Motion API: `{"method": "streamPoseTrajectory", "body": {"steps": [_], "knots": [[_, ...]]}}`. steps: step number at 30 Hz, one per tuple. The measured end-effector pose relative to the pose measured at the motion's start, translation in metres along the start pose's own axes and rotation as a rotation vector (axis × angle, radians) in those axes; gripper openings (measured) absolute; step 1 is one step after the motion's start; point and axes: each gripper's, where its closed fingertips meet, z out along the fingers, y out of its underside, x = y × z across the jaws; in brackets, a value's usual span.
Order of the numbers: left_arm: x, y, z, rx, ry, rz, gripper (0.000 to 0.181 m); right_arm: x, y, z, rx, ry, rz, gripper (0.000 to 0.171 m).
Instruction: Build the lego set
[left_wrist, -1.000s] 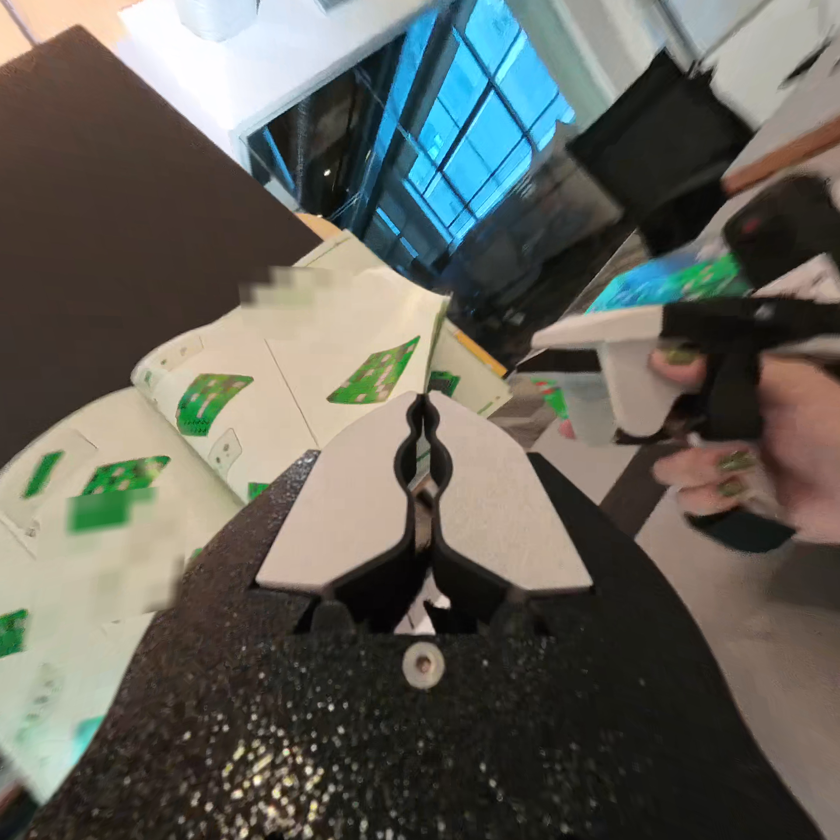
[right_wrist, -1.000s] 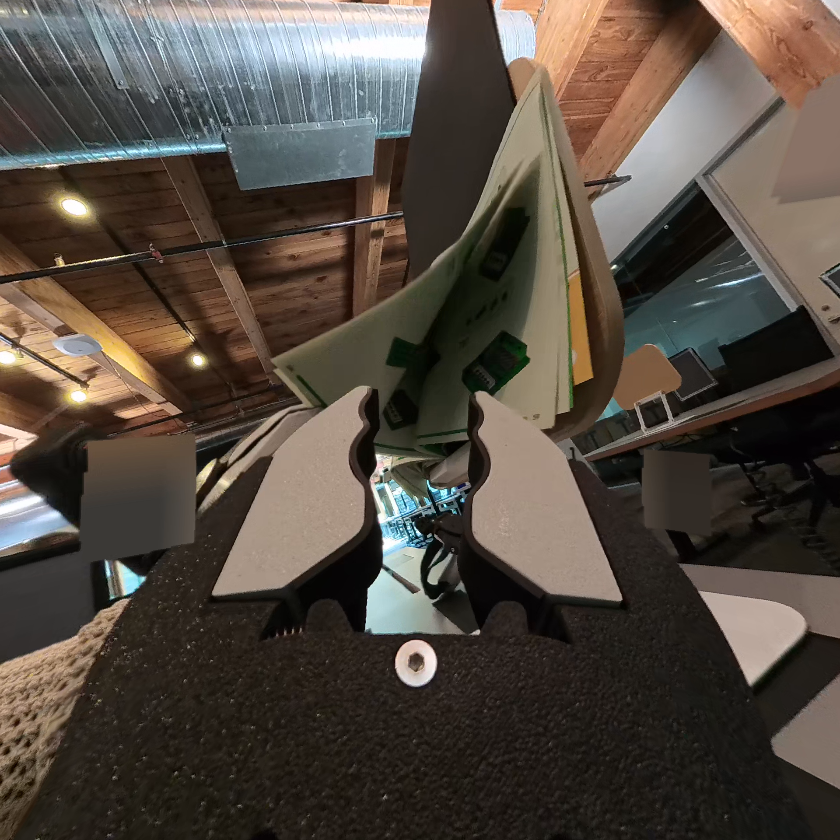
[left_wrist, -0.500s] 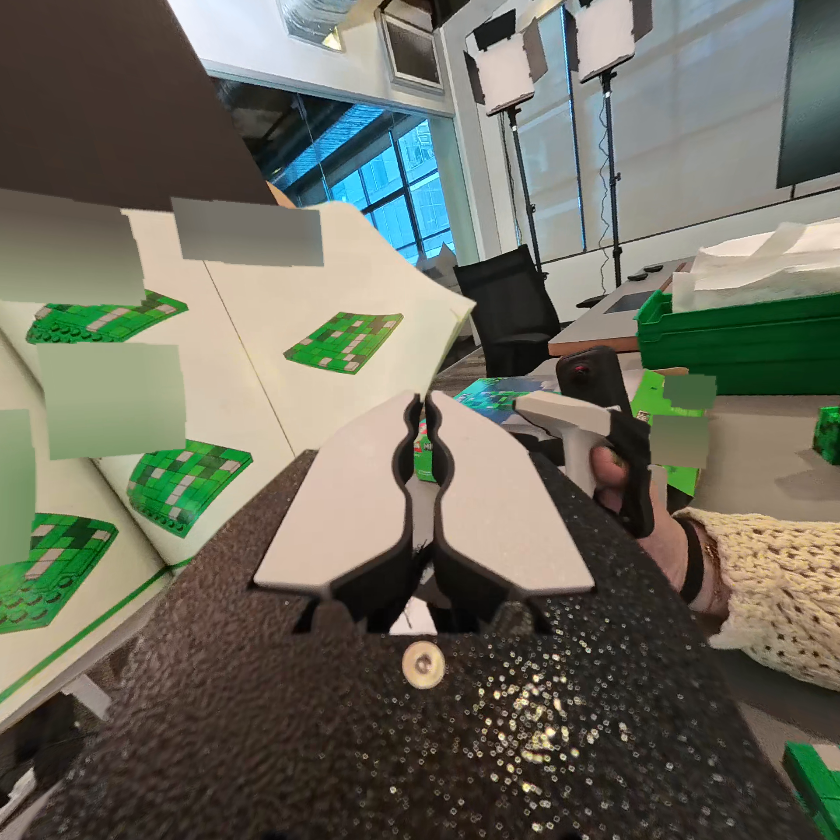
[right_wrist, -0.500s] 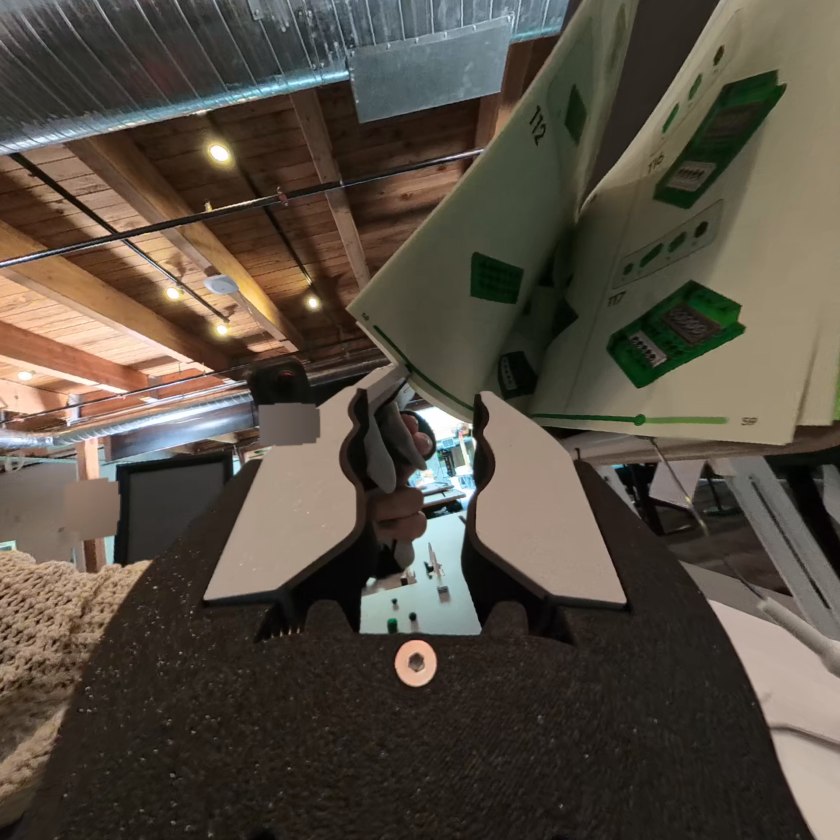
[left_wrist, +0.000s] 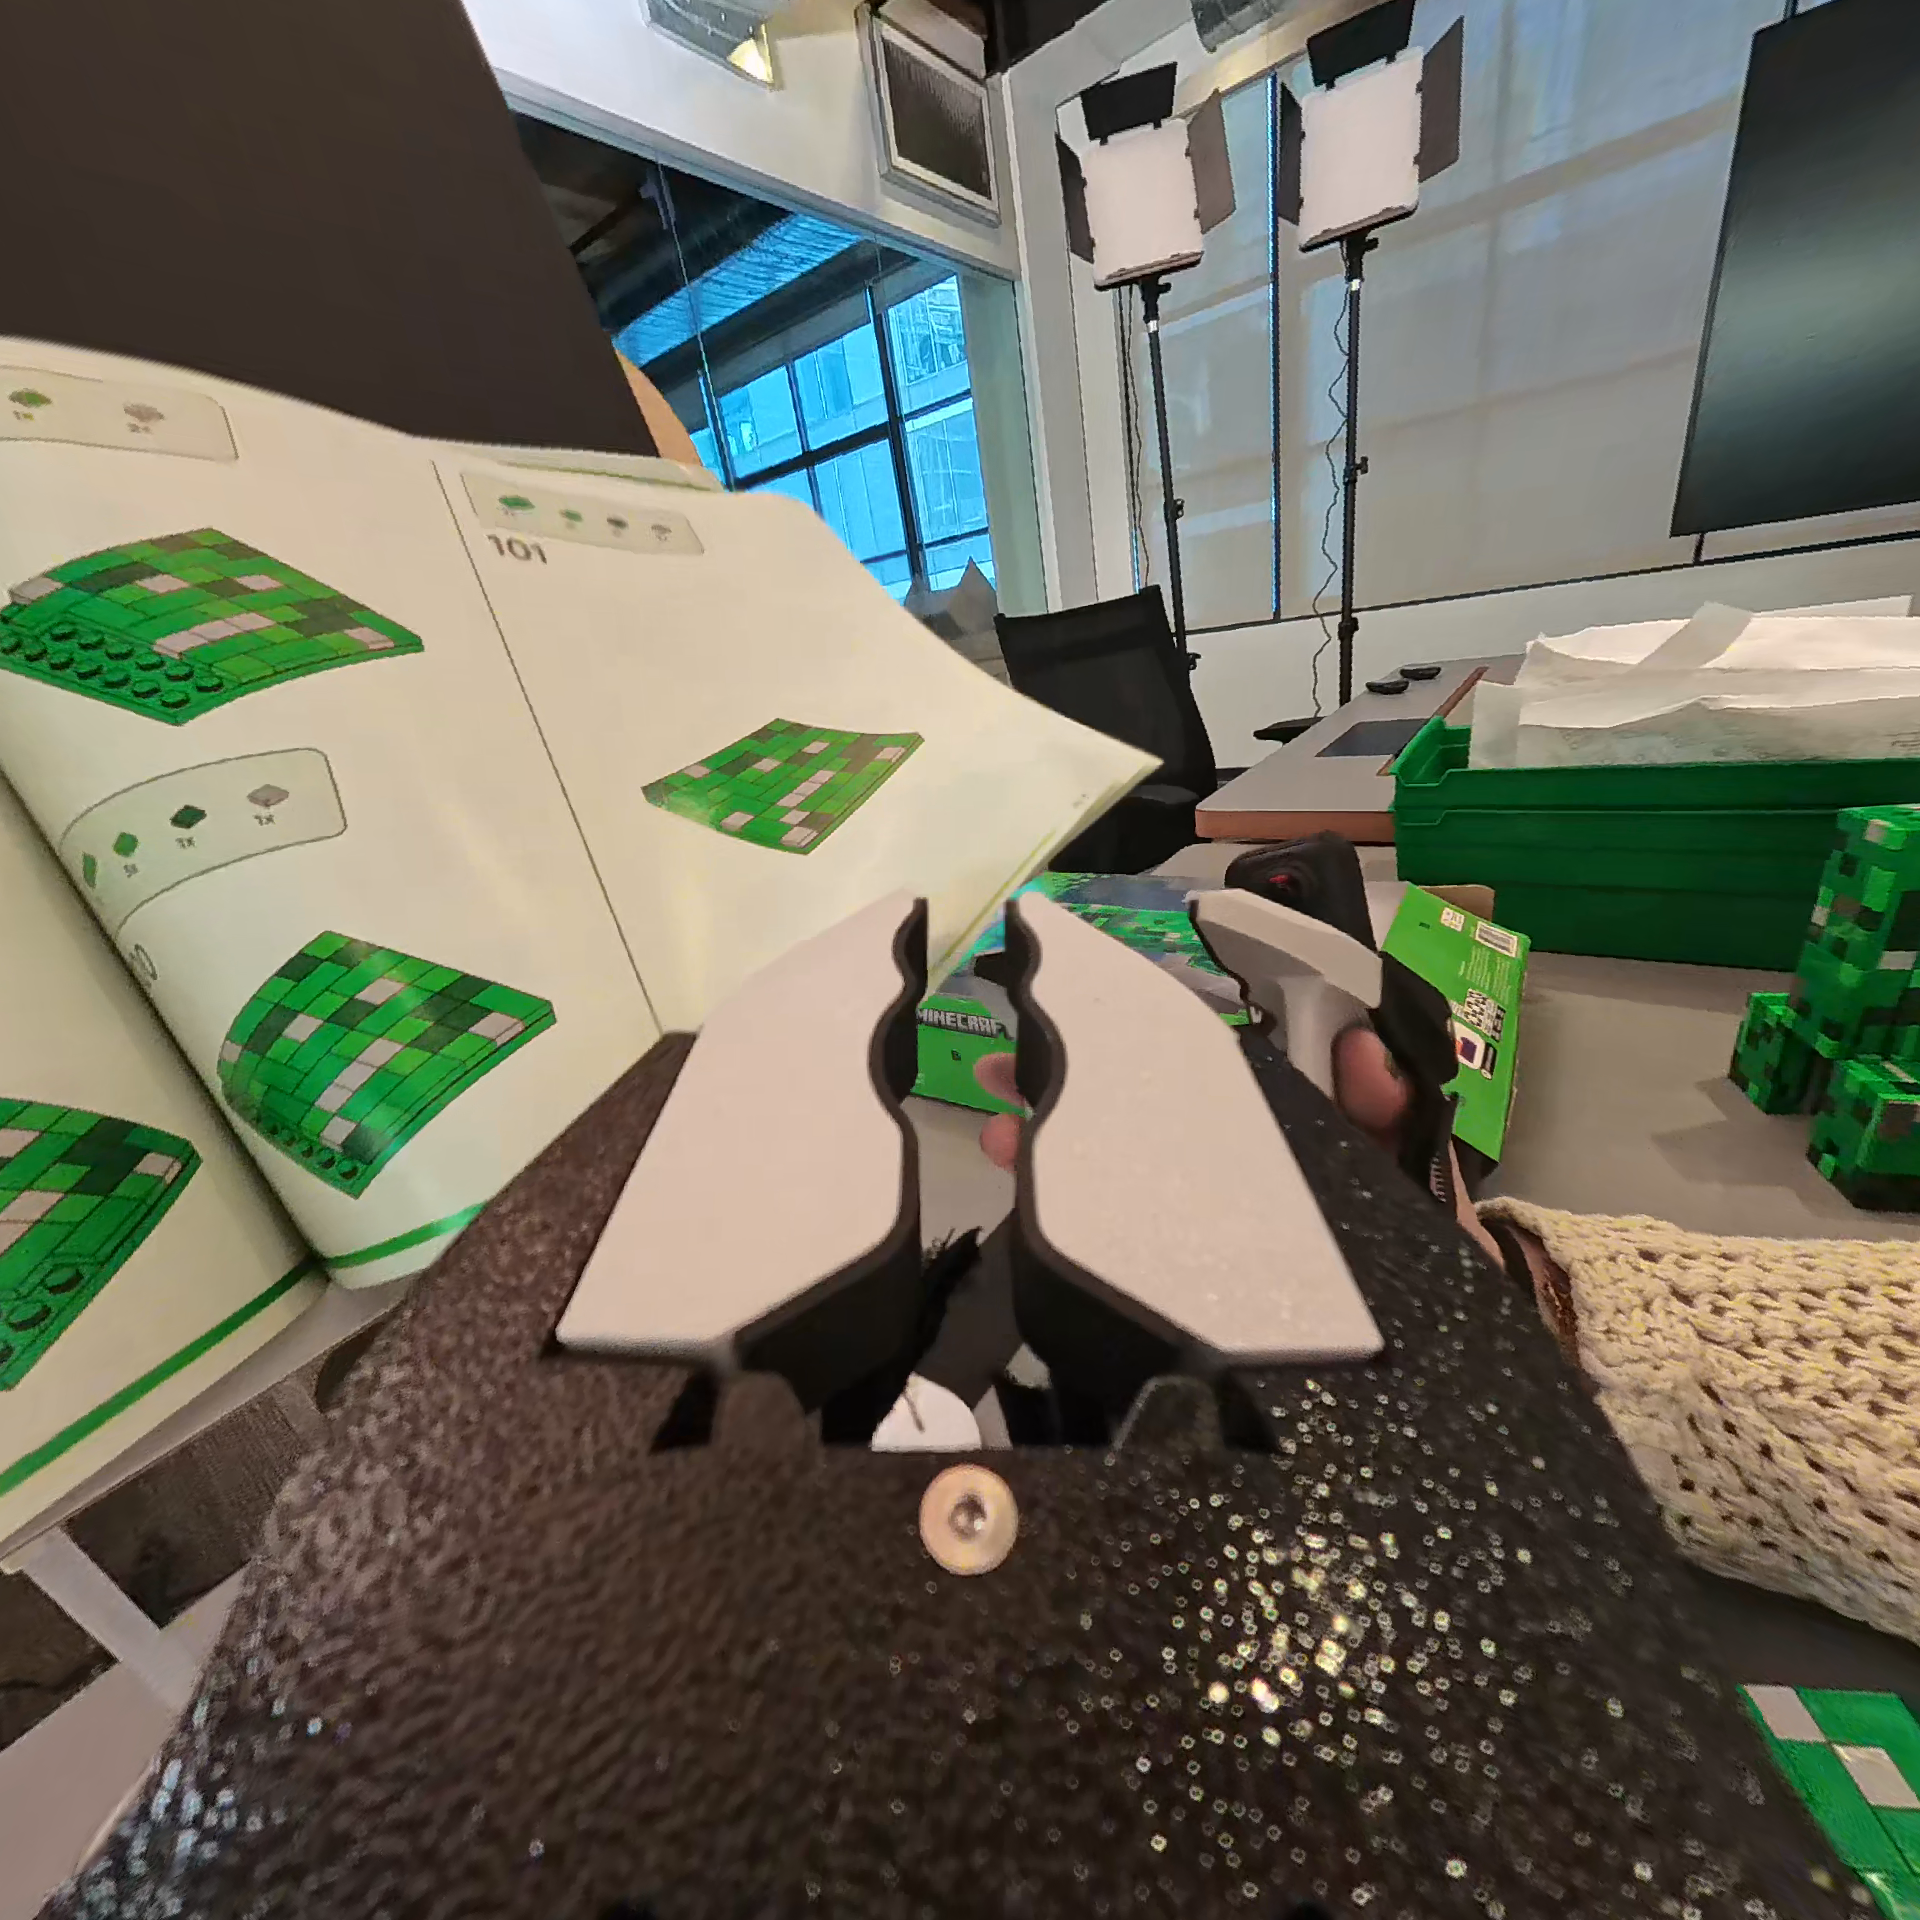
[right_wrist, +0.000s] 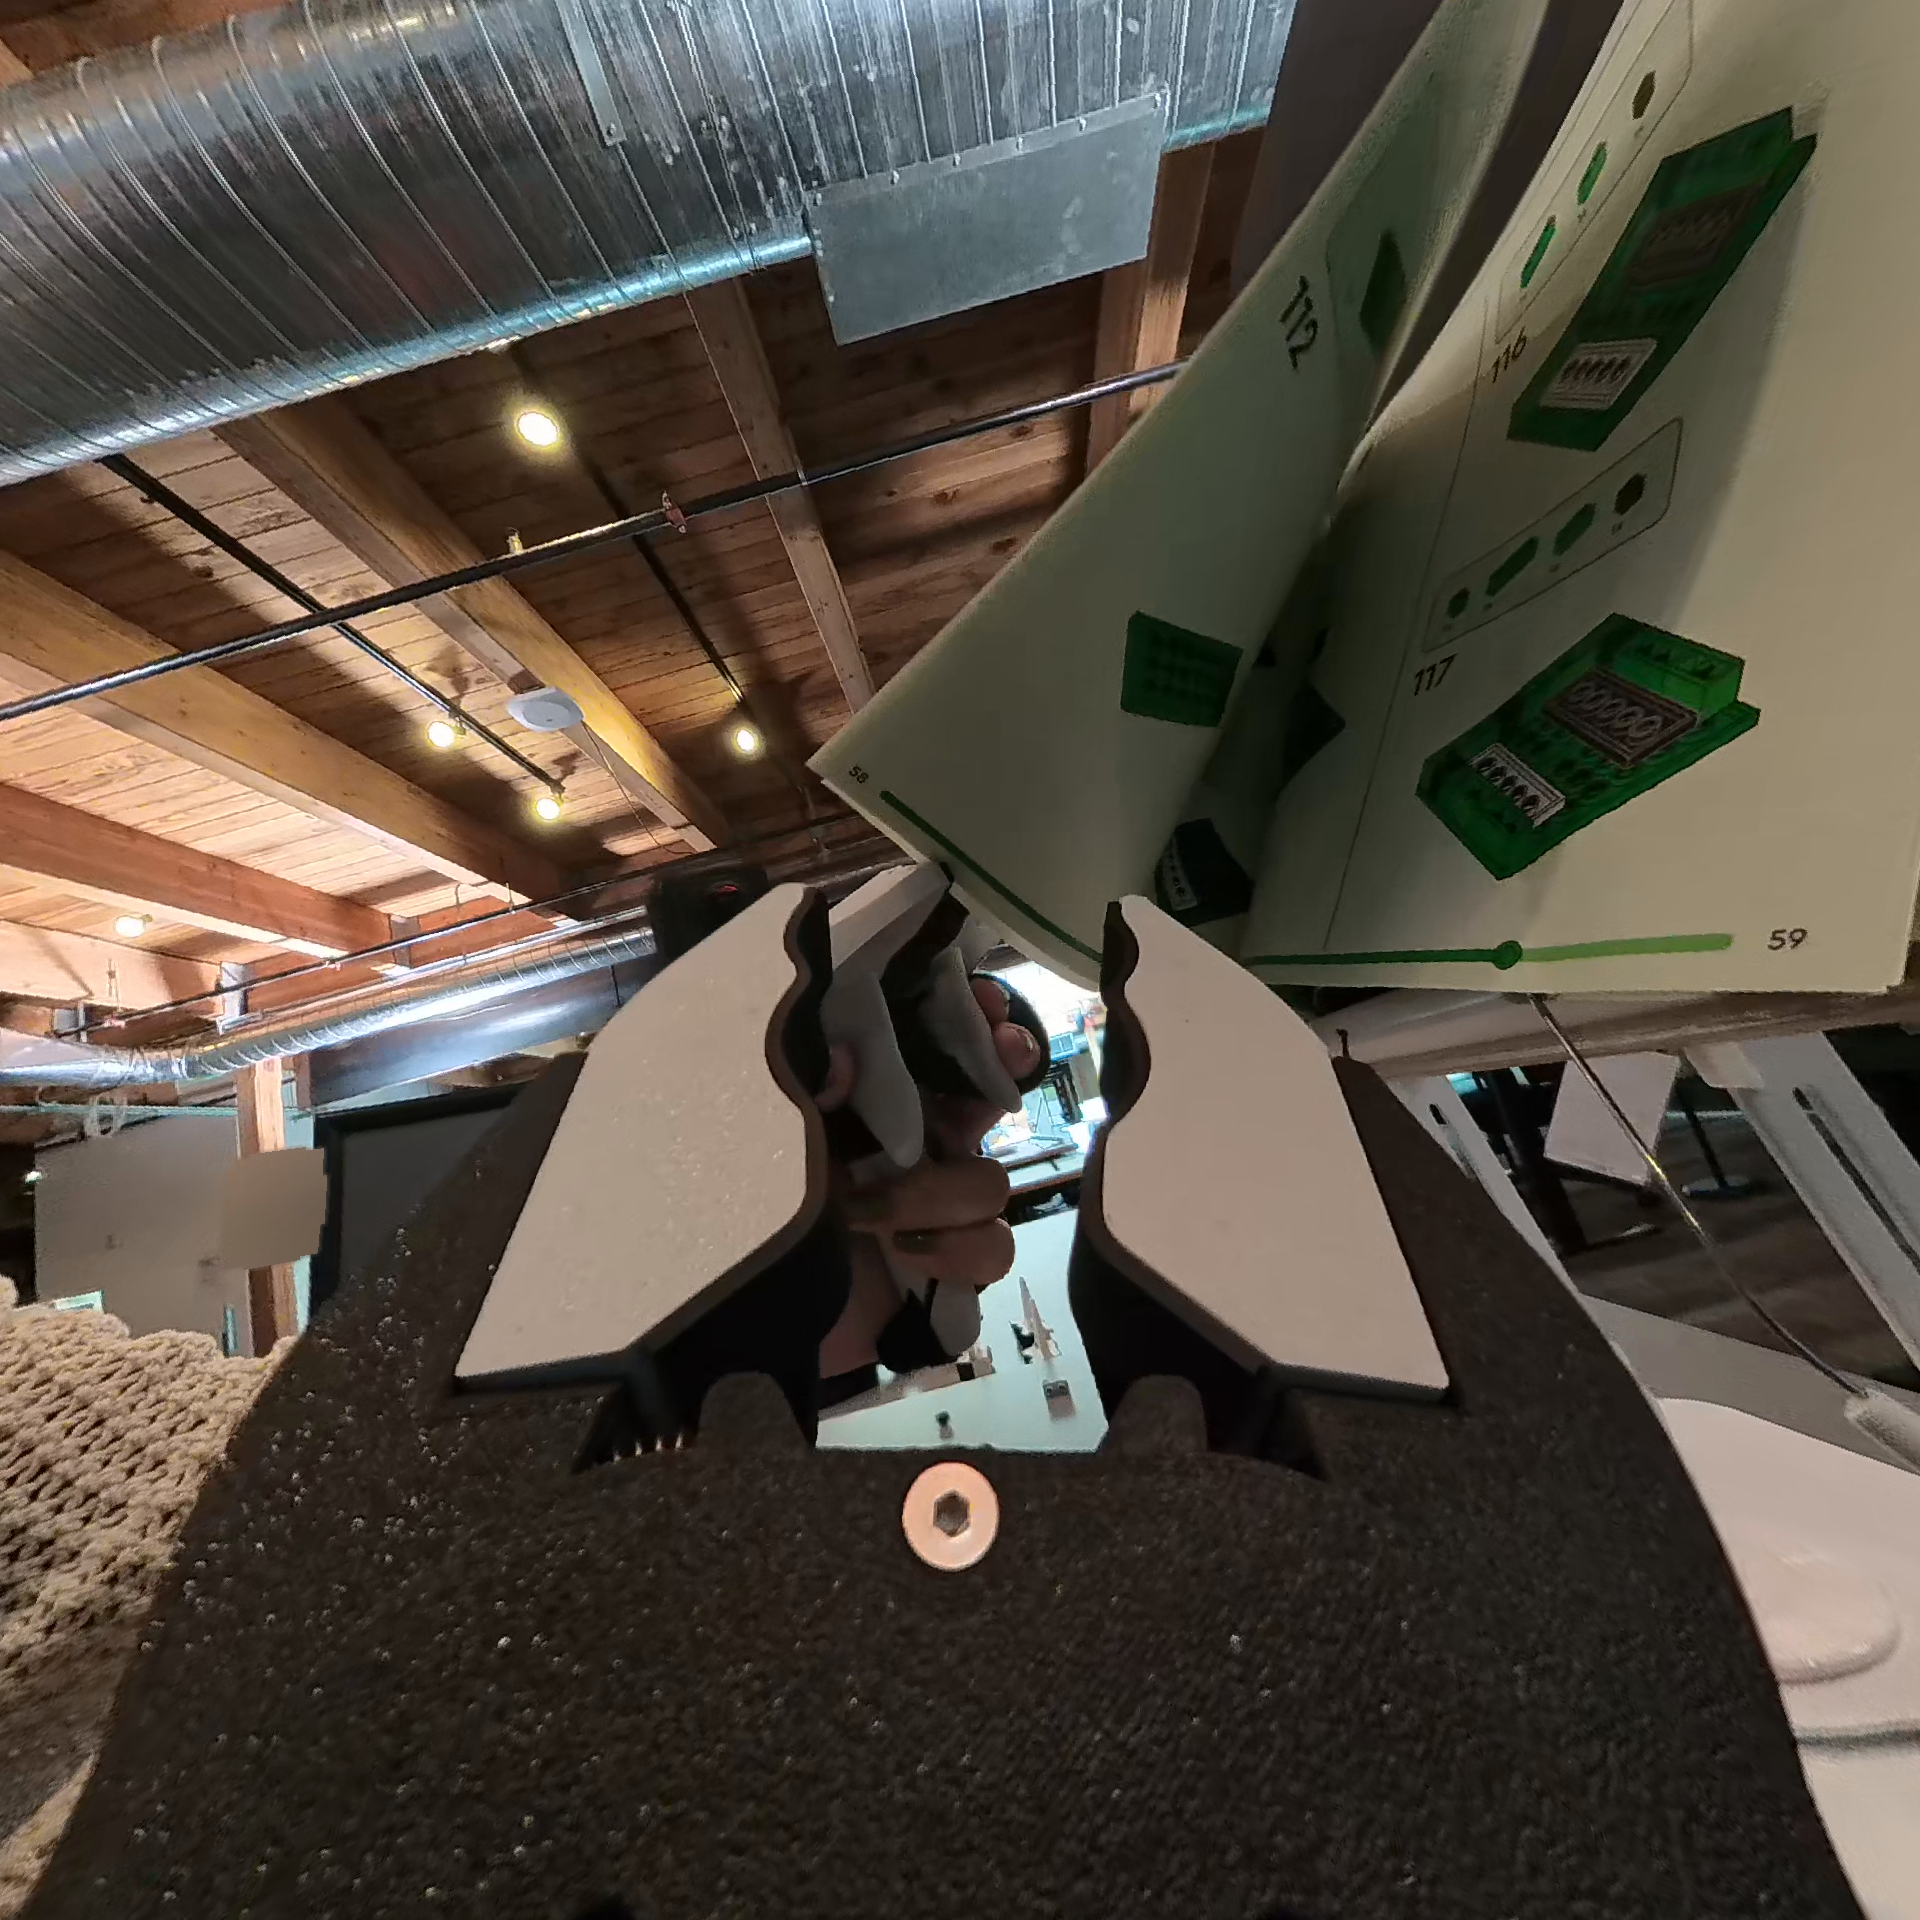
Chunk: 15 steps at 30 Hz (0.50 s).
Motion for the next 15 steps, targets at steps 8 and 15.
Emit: {"method": "streamPoseTrajectory", "body": {"steps": [8,15], "knots": [[-0.002,0.004,0.001,-0.021,0.008,-0.027,0.02,0.0,0.001,0.001,0.0,-0.002,0.002,0.05],[0.0,0.0,0.0,-0.004,0.034,-0.057,0.025,0.0,-0.008,-0.003,0.037,-0.007,0.01,0.049]]}}
